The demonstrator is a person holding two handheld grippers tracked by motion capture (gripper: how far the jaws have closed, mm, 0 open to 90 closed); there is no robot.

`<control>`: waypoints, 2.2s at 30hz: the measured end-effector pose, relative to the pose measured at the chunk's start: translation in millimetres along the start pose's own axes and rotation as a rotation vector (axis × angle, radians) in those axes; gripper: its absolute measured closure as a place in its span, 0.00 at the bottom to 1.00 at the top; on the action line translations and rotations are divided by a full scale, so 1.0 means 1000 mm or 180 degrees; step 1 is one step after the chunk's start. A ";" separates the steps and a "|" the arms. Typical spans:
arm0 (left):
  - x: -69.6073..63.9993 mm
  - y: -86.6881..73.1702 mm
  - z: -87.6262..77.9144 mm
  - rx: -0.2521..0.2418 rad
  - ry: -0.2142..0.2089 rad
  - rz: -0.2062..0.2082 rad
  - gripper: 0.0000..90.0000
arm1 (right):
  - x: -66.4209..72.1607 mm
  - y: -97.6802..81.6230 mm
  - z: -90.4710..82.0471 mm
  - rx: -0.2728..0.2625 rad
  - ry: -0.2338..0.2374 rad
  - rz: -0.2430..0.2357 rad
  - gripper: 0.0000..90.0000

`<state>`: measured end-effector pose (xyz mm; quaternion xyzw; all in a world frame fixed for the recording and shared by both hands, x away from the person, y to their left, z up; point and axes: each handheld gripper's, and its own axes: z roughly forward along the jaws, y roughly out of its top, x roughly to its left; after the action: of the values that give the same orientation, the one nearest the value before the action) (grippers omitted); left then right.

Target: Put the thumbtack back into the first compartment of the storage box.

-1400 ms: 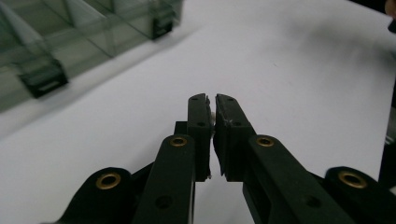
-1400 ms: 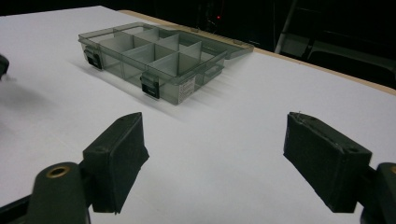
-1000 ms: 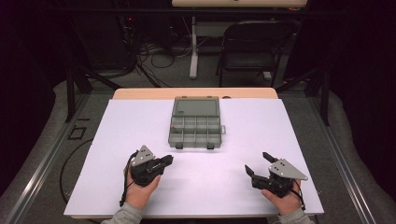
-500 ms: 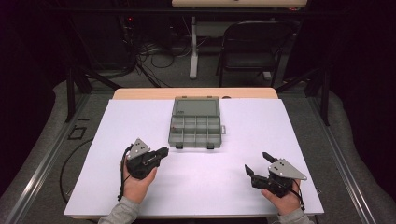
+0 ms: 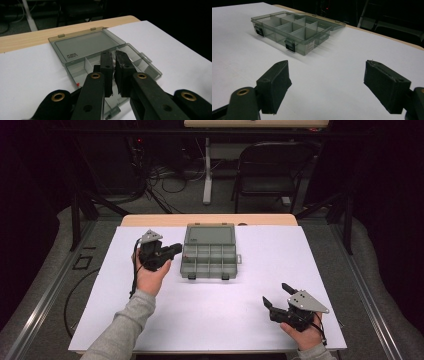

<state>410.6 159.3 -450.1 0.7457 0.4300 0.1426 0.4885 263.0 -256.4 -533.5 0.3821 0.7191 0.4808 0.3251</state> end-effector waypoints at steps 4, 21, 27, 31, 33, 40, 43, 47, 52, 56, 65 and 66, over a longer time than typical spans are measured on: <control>0.009 0.008 0.018 0.0189 0.0034 -0.0120 0.94 | 0.000 0.000 0.001 0.0007 0.0009 -0.0006 0.22; 0.022 0.015 0.079 0.0826 0.0450 -0.0071 0.94 | 0.000 0.000 0.001 0.0007 0.0023 0.0008 0.22; 0.025 0.009 0.090 0.0933 0.0509 -0.0092 0.94 | 0.000 0.000 0.001 0.0020 0.0027 0.0003 0.22; 0.027 0.006 0.096 0.0994 0.0519 -0.0146 0.94 | 0.000 0.000 0.001 0.0018 0.0028 -0.0009 0.22; 0.026 0.004 0.099 0.1015 0.0531 -0.0117 0.94 | 0.000 0.000 0.001 0.0023 0.0030 -0.0011 0.22; 0.025 0.000 0.107 0.1108 0.0535 -0.0087 0.94 | 0.000 0.000 0.001 0.0023 0.0034 -0.0014 0.22; 0.024 -0.001 0.108 0.1138 0.0521 -0.0067 0.94 | 0.000 0.000 0.001 0.0029 0.0033 -0.0001 0.22; 0.023 -0.002 0.109 0.1146 0.0509 -0.0057 0.94 | -0.001 0.000 0.002 0.0035 0.0032 0.0010 0.22; 0.020 0.000 0.106 0.1066 0.0499 -0.0019 0.87 | -0.001 0.000 0.001 0.0035 0.0036 0.0006 0.22; 0.018 0.003 0.102 0.0961 0.0529 0.0025 0.71 | -0.001 -0.001 0.001 0.0038 0.0019 0.0003 0.22; 0.017 0.008 0.089 0.0740 0.0658 0.0129 0.40 | -0.001 -0.002 -0.001 0.0037 0.0001 0.0004 0.22; 0.017 0.009 0.087 0.0730 0.0659 0.0132 0.39 | -0.001 -0.002 -0.001 0.0040 0.0000 0.0003 0.22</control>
<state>479.7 118.4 -487.9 0.7866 0.4761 0.1788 0.3501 262.1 -258.7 -534.7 0.3845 0.7219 0.4765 0.3225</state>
